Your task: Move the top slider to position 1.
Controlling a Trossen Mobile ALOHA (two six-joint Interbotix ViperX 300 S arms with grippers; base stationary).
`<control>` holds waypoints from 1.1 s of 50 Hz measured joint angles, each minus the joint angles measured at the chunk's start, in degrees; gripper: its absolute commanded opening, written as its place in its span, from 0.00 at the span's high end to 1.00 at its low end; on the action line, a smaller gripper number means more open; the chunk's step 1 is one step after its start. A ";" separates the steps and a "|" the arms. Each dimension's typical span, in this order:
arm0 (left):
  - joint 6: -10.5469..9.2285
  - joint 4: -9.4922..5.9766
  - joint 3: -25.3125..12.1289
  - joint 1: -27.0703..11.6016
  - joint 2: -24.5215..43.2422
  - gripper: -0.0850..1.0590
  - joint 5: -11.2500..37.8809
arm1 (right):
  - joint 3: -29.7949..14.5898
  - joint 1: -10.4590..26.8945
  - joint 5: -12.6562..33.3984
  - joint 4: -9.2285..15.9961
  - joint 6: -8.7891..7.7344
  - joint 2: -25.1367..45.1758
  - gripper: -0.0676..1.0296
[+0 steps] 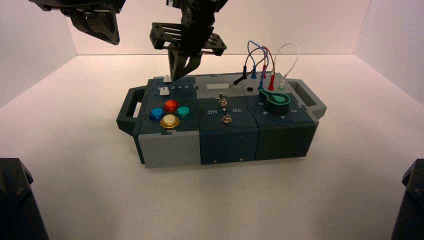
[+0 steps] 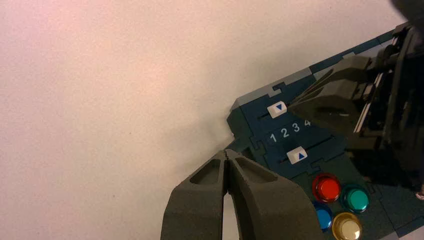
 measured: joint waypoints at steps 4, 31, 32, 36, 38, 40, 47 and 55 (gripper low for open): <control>0.09 0.00 0.09 0.00 0.00 0.95 0.00 | -0.18 0.26 0.00 0.26 -0.09 0.18 0.96; 0.00 0.00 0.09 0.00 -0.62 0.95 0.09 | -1.93 0.70 0.70 0.79 -0.18 1.41 0.96; 0.00 0.00 0.09 0.00 -0.62 0.95 0.00 | -2.11 0.79 0.79 0.79 -0.18 1.58 0.96; 0.09 0.00 0.09 0.00 -0.62 0.95 0.00 | -2.37 0.97 0.88 0.79 -0.18 1.93 0.96; 0.00 0.00 0.09 0.00 -0.62 0.95 0.09 | -2.81 1.05 1.14 0.79 -0.18 2.20 0.96; 0.09 0.00 0.00 0.00 -0.62 0.95 0.00 | -2.99 1.05 1.23 0.79 -0.18 2.29 0.96; 0.00 0.00 0.09 0.09 -0.62 0.95 0.09 | -3.52 1.05 1.85 0.79 -0.18 2.64 0.96; 0.00 0.00 0.09 0.00 -0.62 0.95 0.09 | -3.60 1.05 1.93 0.79 -0.26 2.64 0.96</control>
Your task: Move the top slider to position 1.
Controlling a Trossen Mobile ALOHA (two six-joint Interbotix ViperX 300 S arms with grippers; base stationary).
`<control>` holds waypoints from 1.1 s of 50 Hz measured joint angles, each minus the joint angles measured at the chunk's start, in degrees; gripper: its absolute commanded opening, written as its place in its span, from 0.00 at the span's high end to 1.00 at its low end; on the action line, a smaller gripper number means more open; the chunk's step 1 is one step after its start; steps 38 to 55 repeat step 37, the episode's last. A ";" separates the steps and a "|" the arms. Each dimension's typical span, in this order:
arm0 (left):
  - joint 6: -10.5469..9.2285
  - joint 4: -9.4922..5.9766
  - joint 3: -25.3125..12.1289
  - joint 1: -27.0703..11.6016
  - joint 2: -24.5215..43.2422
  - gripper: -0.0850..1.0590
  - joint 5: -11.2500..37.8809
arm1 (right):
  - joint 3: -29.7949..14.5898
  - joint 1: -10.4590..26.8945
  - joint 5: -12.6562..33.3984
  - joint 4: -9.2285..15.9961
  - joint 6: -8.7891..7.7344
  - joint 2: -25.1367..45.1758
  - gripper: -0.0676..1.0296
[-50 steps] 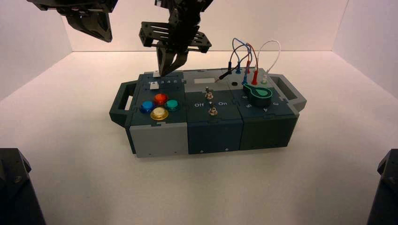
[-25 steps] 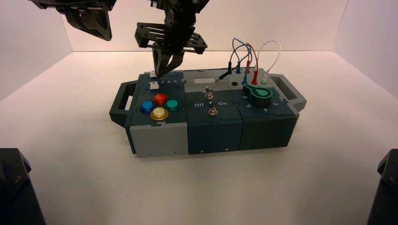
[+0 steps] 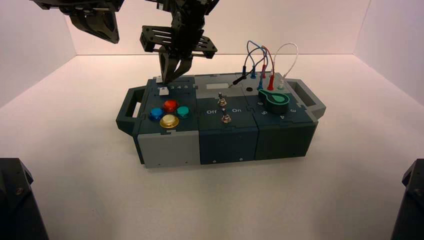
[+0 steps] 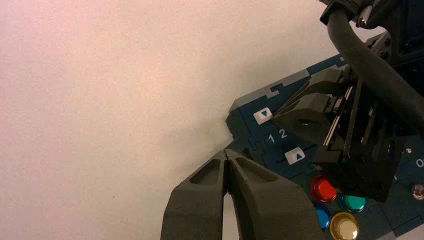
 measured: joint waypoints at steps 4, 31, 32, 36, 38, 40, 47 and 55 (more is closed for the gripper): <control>0.09 0.00 0.00 0.00 0.00 0.95 0.00 | 0.00 0.00 0.00 -0.09 0.00 0.00 0.96; 0.09 0.09 -0.09 0.00 -0.70 0.95 0.00 | 4.57 -0.44 0.35 -1.49 -0.44 -5.98 0.96; 0.00 0.00 -0.09 0.00 -0.79 0.95 0.00 | 4.66 -0.35 0.35 -1.49 -0.53 -6.06 0.96; 0.09 0.00 0.00 0.00 -0.88 0.95 0.00 | 4.75 -0.35 0.35 -1.58 -0.44 -5.98 0.96; 0.00 0.00 0.00 0.00 -0.88 0.95 0.00 | 4.75 -0.44 0.35 -1.58 -0.44 -5.98 0.96; 0.00 0.00 0.00 0.00 -0.88 0.95 0.00 | 4.75 -0.44 0.35 -1.58 -0.44 -5.98 0.96; 0.00 0.00 0.00 0.00 -0.88 0.95 0.00 | 4.75 -0.44 0.35 -1.58 -0.44 -5.98 0.96; 0.00 0.00 0.00 0.00 -0.88 0.95 0.00 | 4.75 -0.44 0.35 -1.58 -0.44 -5.98 0.96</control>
